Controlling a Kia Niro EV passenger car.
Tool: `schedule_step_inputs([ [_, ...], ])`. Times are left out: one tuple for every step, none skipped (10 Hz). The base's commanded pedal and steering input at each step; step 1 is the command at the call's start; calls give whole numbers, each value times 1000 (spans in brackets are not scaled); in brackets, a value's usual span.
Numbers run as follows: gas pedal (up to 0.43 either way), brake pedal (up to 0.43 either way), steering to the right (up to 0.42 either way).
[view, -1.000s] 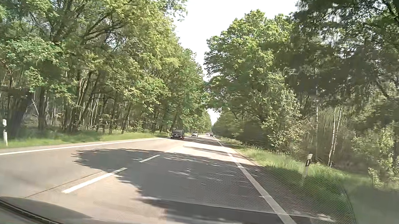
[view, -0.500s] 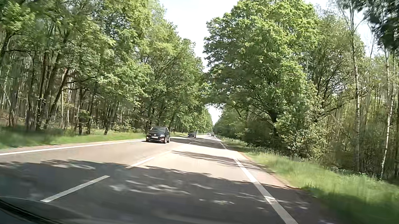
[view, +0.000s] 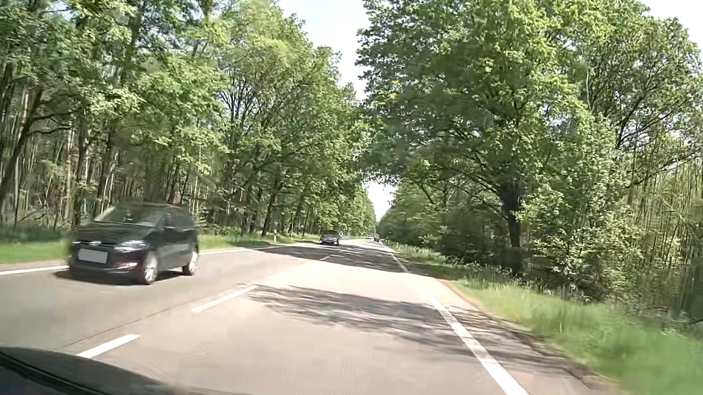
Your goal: Follow the waypoints while adhering to traffic rules and regulations
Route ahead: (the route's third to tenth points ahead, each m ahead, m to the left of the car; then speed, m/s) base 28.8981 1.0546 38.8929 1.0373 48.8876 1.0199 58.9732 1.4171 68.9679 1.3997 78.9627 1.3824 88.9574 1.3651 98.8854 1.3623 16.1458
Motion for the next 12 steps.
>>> schedule_step_inputs([
  [228, 18, -2],
  [228, 18, -2],
  [228, 18, -2],
  [240, 18, -2],
  [240, 18, -2],
  [260, 18, -2],
  [260, 18, -1],
  [268, 18, -1],
  [280, 18, 0],
  [280, 24, 0],
  [287, 18, 1],
  [299, 24, 1],
])
